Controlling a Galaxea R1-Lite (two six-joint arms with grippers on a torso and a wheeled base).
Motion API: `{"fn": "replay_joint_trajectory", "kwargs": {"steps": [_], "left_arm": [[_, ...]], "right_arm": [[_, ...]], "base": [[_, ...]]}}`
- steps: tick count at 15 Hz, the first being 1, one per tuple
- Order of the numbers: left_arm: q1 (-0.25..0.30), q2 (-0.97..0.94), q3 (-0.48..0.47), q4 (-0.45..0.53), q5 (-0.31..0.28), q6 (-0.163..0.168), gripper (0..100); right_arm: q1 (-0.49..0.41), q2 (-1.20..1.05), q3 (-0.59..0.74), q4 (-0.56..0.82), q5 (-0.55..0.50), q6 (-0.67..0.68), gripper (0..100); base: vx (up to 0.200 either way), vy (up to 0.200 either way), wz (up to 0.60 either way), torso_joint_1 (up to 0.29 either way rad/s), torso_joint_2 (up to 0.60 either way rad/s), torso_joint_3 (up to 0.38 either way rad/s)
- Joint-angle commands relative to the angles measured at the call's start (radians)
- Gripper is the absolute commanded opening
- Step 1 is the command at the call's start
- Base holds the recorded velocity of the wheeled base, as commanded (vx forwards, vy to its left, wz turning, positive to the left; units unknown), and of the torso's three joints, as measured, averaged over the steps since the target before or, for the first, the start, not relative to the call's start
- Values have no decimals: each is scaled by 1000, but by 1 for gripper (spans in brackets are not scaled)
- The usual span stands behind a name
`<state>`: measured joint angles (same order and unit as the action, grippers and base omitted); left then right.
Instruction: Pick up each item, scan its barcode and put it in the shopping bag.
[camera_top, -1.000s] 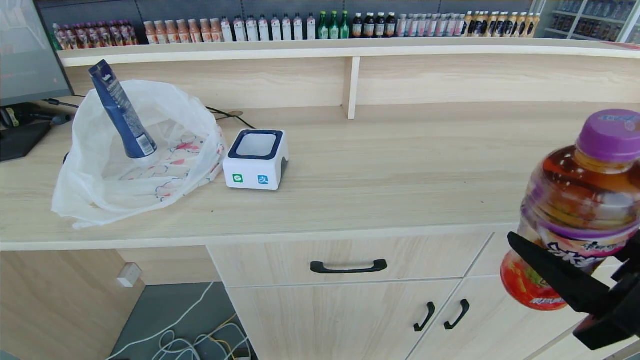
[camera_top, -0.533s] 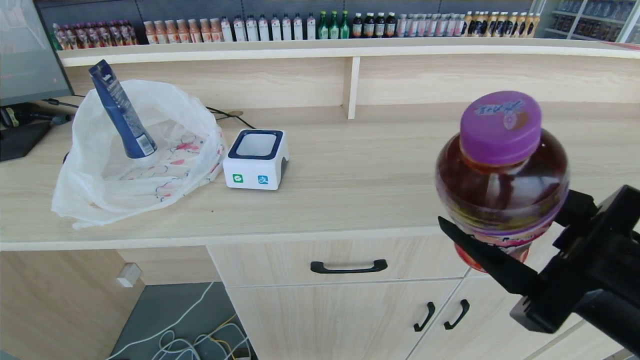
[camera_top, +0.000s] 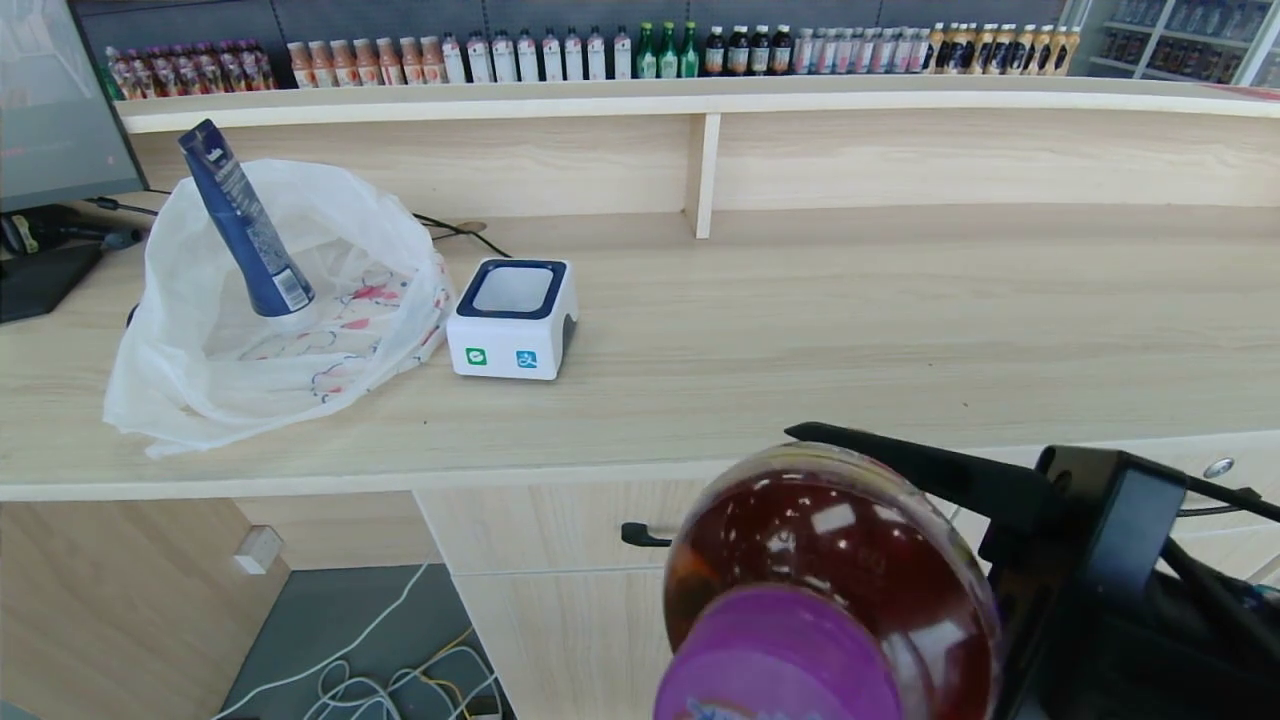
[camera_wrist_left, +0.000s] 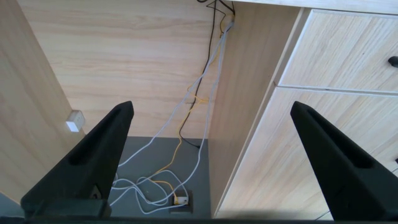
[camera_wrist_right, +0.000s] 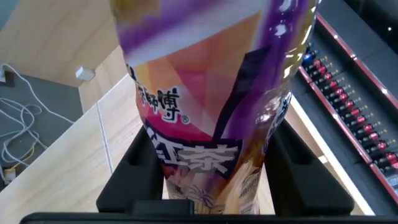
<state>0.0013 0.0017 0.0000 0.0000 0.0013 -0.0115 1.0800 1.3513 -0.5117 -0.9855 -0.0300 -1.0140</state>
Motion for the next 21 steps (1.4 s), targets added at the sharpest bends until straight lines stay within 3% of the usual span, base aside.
{"fn": "replay_joint_trajectory", "kwargs": {"steps": [1,7,21], "left_arm": [[0,0,0,0,0,-1,100],[0,0,0,0,0,-1,100],[0,0,0,0,0,1,100]], "right_arm": [[17,11,-5,-1,21,-24,0],[87,5,-19,1,28,-104,0],[152,62,-25,-1,82,-356,0]], "base": [[0,0,0,0,0,0],[0,0,0,0,0,0],[0,0,0,0,0,0]]}}
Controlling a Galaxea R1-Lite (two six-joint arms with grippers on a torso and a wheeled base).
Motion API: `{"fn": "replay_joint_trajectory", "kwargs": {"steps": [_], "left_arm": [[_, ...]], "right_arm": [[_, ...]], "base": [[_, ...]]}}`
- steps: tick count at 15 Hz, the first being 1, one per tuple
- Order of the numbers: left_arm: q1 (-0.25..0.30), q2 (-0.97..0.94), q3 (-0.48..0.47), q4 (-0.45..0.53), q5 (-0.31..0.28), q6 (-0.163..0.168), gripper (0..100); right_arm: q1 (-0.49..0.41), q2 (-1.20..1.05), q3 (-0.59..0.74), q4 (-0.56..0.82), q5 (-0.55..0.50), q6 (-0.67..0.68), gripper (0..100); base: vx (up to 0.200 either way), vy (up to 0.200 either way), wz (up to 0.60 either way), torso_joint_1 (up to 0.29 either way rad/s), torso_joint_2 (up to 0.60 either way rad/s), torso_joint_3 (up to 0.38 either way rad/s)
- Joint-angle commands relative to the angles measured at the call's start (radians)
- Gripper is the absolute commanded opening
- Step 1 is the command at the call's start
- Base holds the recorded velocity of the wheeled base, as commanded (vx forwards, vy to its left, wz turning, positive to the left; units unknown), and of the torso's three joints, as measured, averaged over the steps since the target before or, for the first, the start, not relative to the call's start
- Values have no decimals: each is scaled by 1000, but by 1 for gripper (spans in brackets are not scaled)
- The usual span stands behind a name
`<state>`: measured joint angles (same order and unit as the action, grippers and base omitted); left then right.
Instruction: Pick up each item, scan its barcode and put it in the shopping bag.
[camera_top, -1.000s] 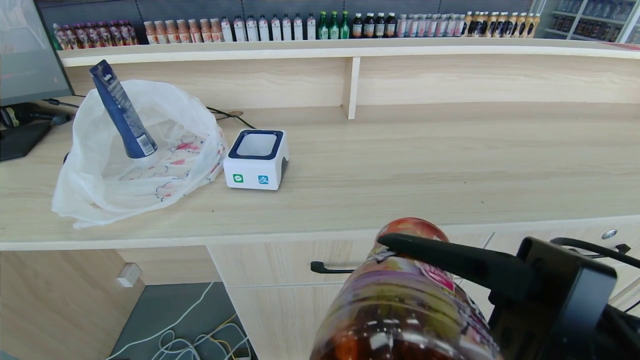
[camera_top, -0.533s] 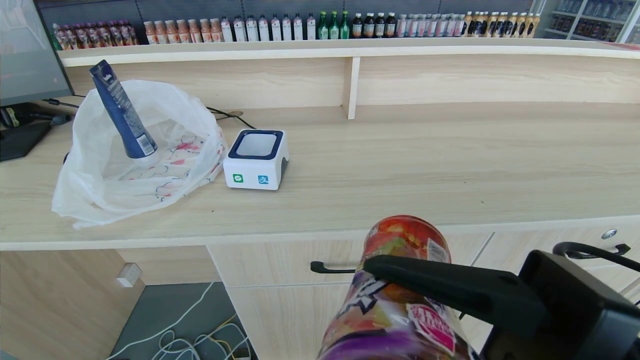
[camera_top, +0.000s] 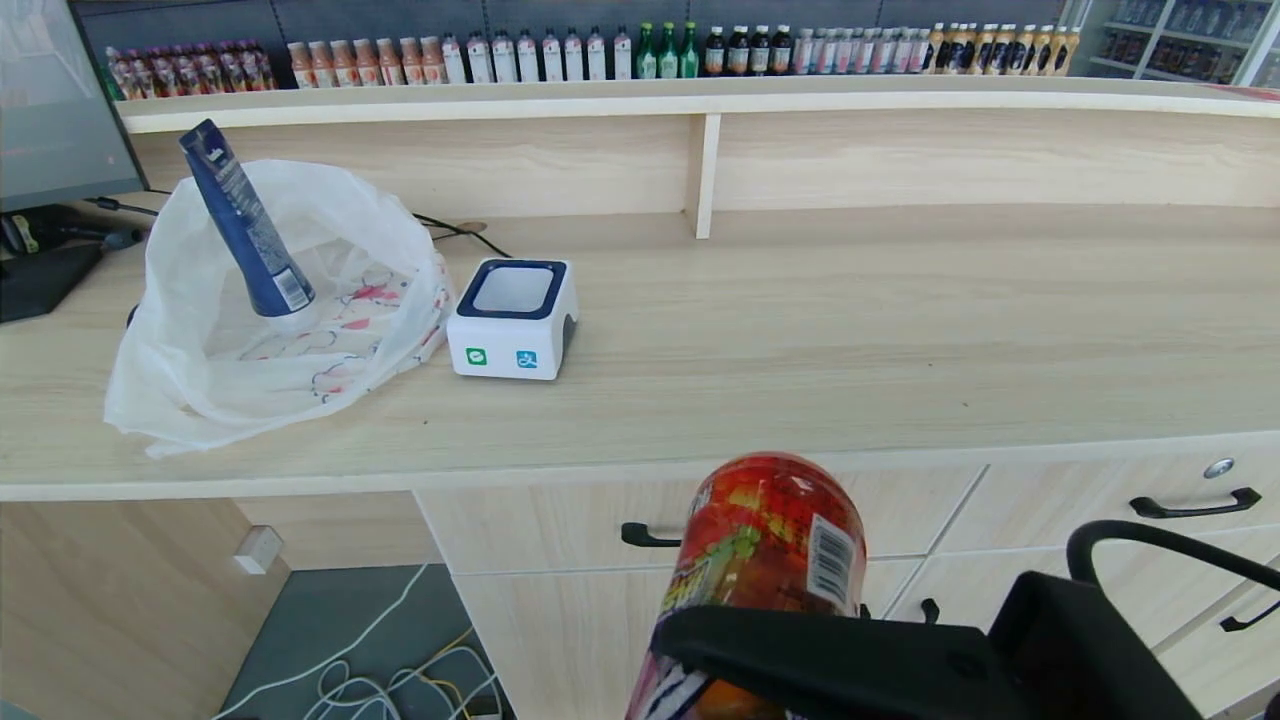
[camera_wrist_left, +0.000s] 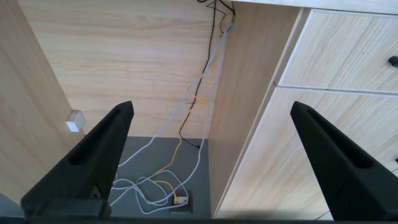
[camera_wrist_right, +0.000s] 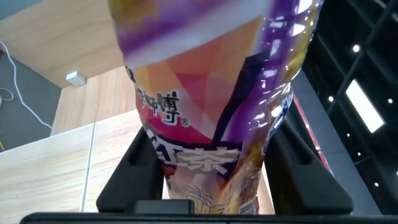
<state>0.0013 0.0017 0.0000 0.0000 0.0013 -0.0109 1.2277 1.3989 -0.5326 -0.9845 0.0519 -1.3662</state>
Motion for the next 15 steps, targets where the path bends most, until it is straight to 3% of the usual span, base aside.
{"fn": "replay_joint_trajectory", "kwargs": {"steps": [1,10,15], "left_arm": [[0,0,0,0,0,0,100],[0,0,0,0,0,0,100],[0,0,0,0,0,-1,100]], "right_arm": [[4,15,-14,0,2,-27,0],[9,15,-29,-3,9,-243,0],[16,25,-20,-40,8,-271,0]], "base": [[0,0,0,0,0,0],[0,0,0,0,0,0],[0,0,0,0,0,0]]}}
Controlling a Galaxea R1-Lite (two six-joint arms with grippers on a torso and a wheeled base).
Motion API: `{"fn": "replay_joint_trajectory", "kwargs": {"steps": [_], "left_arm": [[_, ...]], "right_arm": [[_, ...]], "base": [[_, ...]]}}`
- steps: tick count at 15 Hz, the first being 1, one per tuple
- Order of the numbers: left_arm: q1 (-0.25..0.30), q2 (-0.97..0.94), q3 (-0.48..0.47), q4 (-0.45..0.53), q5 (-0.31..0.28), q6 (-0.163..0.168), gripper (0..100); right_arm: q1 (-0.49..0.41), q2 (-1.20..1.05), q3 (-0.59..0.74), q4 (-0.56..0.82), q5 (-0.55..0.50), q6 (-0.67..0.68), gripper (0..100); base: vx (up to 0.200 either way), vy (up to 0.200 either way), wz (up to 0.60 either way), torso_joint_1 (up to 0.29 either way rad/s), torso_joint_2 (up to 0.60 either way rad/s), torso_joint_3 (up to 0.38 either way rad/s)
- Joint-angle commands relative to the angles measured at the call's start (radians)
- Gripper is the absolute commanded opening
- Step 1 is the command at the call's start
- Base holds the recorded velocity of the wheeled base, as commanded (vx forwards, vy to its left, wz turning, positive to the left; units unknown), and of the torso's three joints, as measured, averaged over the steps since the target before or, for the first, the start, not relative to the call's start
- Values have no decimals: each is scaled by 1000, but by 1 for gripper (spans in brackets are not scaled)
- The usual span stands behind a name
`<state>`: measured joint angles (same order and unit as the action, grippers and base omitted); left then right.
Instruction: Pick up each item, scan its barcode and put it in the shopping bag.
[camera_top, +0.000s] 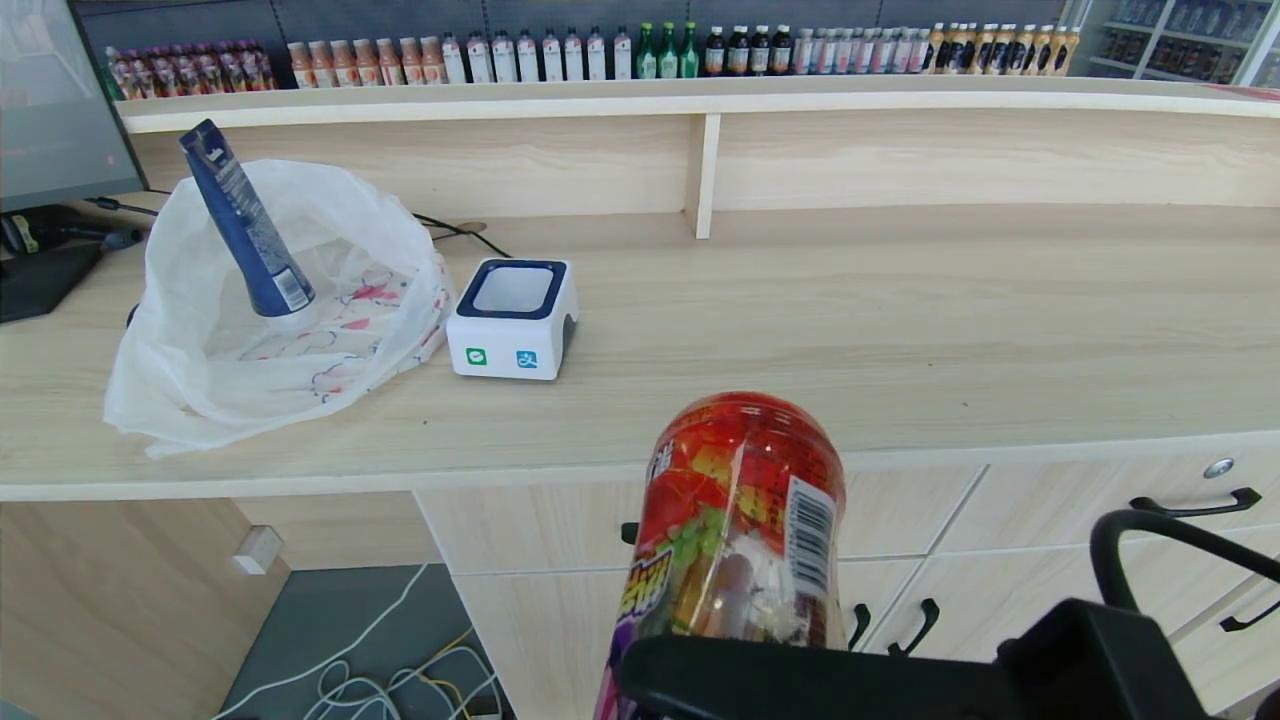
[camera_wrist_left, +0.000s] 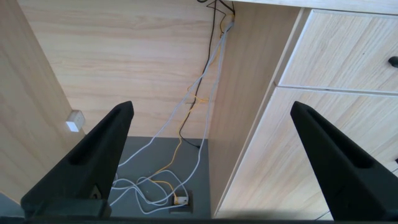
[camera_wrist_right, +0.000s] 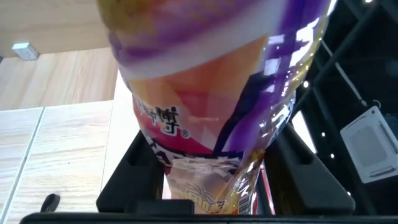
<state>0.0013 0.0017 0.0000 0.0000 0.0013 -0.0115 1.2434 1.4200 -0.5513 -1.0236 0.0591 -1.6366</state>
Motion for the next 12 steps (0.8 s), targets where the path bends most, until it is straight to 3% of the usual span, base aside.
{"fn": "replay_joint_trajectory", "kwargs": {"steps": [1,12], "left_arm": [[0,0,0,0,0,1,100],[0,0,0,0,0,-1,100]], "right_arm": [[-1,5,1,-1,-1,0,0],[-38,4,2,-1,1,8,0]], "base": [[0,0,0,0,0,0],[0,0,0,0,0,0]]}}
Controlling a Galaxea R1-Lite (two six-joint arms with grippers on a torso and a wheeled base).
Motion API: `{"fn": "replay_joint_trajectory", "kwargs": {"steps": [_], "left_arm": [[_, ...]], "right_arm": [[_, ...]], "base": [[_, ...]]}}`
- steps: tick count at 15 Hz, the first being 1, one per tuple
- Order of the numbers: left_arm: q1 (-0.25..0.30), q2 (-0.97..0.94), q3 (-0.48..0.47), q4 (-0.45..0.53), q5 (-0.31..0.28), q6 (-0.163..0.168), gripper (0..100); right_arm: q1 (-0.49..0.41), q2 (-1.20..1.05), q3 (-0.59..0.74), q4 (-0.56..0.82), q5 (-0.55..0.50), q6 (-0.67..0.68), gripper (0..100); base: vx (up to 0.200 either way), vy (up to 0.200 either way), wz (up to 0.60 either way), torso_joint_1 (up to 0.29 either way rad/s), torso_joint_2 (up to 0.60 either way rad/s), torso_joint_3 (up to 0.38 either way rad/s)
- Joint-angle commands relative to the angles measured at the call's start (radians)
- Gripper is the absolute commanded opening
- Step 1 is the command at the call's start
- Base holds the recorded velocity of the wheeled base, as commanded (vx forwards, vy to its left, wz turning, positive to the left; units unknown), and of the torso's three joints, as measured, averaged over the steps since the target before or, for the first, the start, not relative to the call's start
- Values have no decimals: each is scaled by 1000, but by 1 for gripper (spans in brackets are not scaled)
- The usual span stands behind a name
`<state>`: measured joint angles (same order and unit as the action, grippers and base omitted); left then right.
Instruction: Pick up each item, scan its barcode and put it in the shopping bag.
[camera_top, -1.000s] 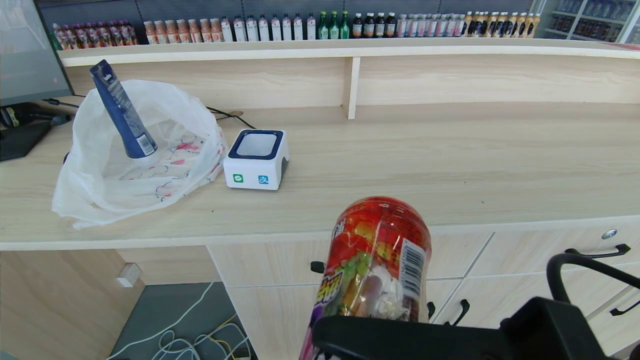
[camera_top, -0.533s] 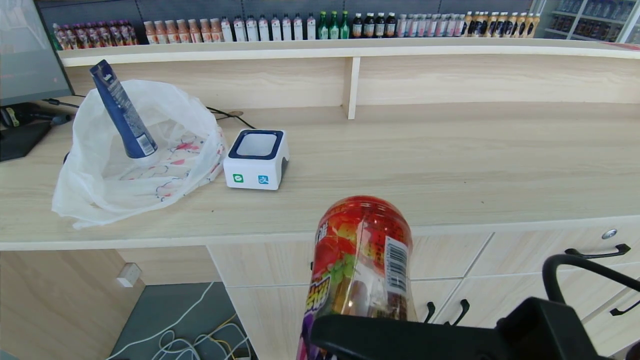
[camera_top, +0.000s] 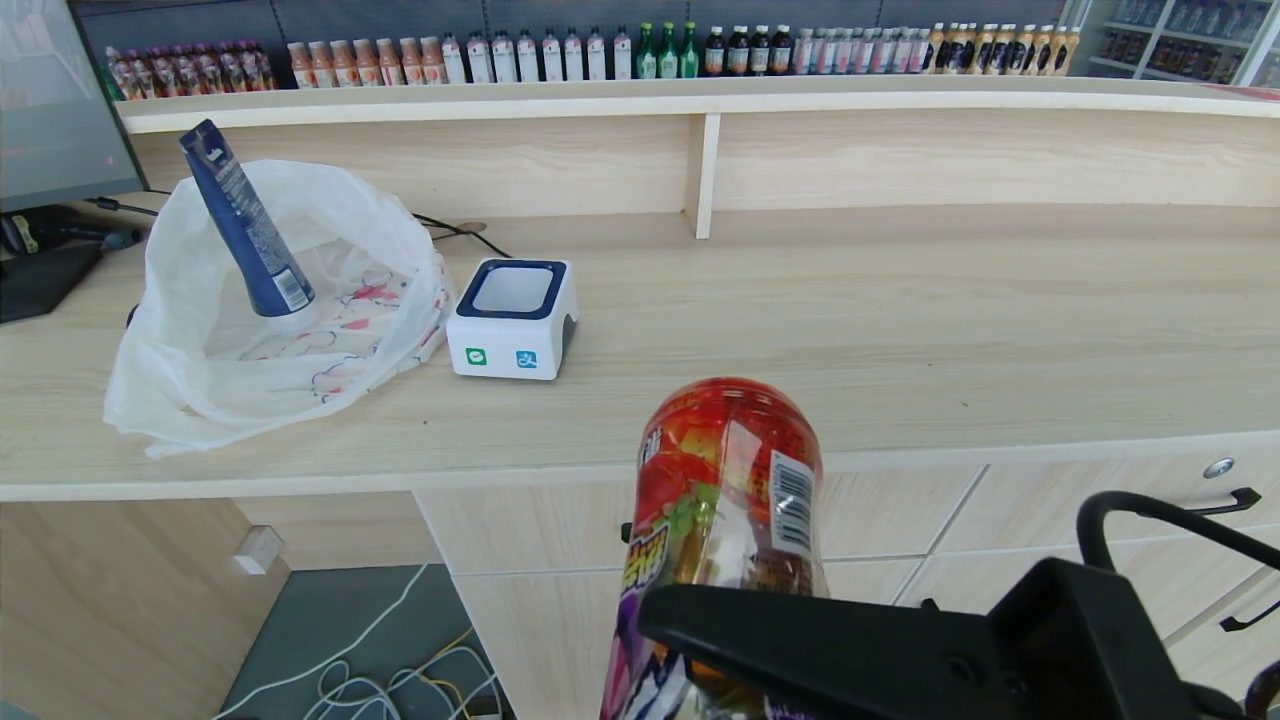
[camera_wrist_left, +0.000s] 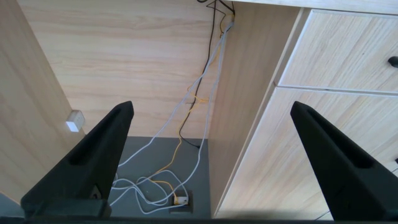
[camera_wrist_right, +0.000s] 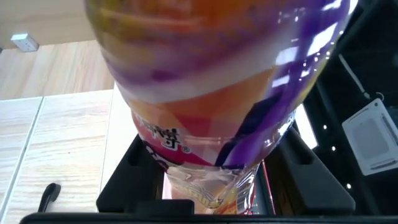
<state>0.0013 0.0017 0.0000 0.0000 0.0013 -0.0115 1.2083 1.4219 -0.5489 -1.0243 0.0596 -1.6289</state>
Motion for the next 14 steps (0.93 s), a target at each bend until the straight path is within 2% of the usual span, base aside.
{"fn": "replay_joint_trajectory", "kwargs": {"steps": [1,7,14], "left_arm": [[0,0,0,0,0,-1,100],[0,0,0,0,0,-1,100],[0,0,0,0,0,1,100]], "right_arm": [[-10,2,0,0,0,3,0],[-23,2,4,0,0,21,0],[-56,-28,43,0,0,204,0]], "base": [[0,0,0,0,0,0],[0,0,0,0,0,0],[0,0,0,0,0,0]]}}
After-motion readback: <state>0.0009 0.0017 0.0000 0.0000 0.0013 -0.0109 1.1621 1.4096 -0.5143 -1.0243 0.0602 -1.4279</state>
